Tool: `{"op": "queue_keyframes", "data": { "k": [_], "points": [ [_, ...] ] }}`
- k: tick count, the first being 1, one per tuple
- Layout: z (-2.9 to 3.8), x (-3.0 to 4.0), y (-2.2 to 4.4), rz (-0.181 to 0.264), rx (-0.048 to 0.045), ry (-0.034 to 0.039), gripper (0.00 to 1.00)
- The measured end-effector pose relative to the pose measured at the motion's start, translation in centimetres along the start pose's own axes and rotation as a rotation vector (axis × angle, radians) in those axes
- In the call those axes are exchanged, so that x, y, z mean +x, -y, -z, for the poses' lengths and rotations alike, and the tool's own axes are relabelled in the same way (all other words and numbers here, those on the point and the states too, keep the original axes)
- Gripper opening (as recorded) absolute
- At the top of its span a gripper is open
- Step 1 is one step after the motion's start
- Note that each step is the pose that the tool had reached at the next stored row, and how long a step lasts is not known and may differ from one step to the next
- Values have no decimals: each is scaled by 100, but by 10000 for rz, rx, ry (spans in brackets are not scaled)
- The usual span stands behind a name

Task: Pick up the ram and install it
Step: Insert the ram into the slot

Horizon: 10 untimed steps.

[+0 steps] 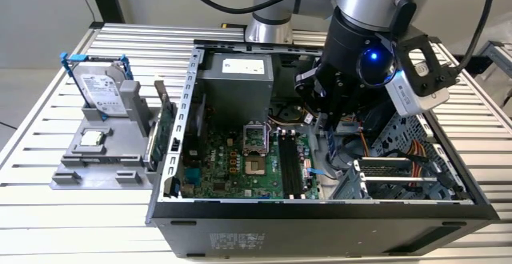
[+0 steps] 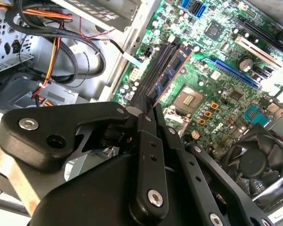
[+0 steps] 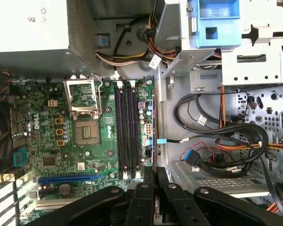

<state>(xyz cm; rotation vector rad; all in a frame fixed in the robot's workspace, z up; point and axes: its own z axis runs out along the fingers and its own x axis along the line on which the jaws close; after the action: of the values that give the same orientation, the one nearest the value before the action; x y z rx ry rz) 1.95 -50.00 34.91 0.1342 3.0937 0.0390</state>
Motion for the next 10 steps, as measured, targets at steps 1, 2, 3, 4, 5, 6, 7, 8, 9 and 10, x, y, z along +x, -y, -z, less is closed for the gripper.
{"op": "queue_keyframes", "data": {
  "k": [1,2,3,4,5,6,7,8,9,10],
  "points": [
    [0,0,0,0,0,0,0],
    [-1,0,0,0,0,0,0],
    [-4,0,0,1,-2,0,0],
    [-9,1,0,0,-4,1,0],
    [-13,2,1,0,-2,0,0],
    [-20,3,1,0,-1,0,0],
    [-29,4,1,0,-1,0,0],
    [-42,5,1,0,-1,0,0],
    [-58,7,2,0,-2,0,0],
    [-76,9,3,-1,-1,0,0]
  ]
}}
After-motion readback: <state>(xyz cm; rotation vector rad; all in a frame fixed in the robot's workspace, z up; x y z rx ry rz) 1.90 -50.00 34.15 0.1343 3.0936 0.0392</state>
